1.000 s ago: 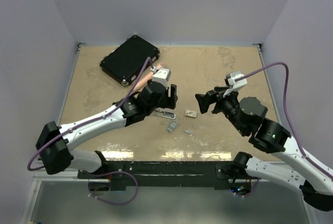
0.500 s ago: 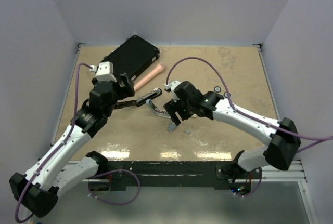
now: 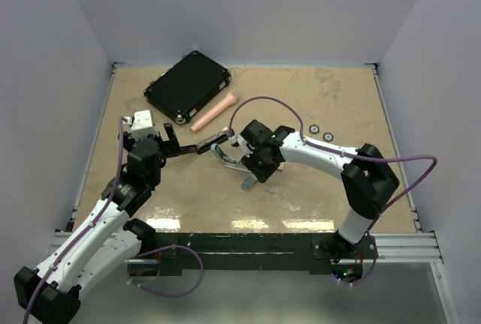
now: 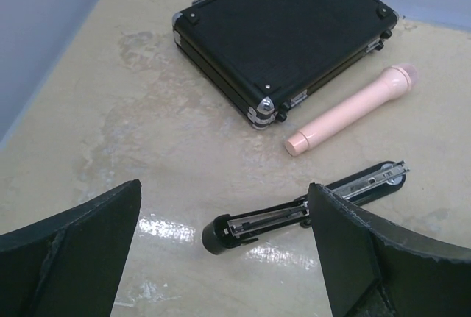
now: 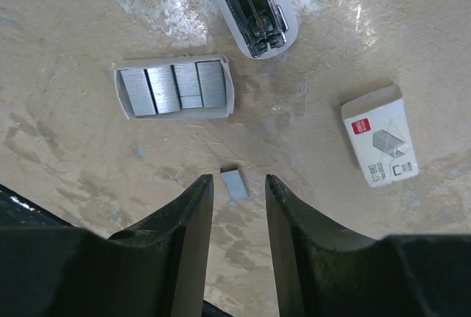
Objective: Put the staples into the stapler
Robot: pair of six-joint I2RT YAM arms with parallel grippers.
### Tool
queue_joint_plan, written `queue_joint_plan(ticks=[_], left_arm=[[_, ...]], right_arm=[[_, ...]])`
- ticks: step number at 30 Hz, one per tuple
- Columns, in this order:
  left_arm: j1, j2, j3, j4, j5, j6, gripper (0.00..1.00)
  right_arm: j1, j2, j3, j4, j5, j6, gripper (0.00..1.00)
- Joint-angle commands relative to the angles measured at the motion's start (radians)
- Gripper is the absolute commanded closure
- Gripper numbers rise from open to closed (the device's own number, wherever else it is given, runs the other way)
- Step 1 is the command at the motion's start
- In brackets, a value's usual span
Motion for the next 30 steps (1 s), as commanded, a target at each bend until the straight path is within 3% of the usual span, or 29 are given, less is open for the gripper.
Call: queue_joint_plan(ticks=[1, 15, 19, 22, 30], left_arm=[[0.010, -0.010, -0.007, 0.109, -0.071, 0.058, 0.00], [0.031, 0.016, -0.010, 0.126, -0.046, 0.058, 0.01], [0.037, 0.019, -0.010, 0.129, -0.042, 0.055, 0.01], [0.042, 0.023, -0.009, 0.126, -0.040, 0.054, 0.01], [0.053, 0.014, -0.007, 0.126, -0.034, 0.054, 0.02]], right_arm=[[-0.005, 0.046, 0.018, -0.011, -0.023, -0.039, 0.62], [-0.015, 0.093, -0.002, -0.006, -0.013, -0.034, 0.62], [-0.010, 0.055, 0.067, 0.049, -0.052, 0.024, 0.63], [-0.012, 0.047, 0.107, -0.021, -0.038, 0.079, 0.60], [-0.025, -0.045, -0.045, -0.058, -0.035, 0.208, 0.57]])
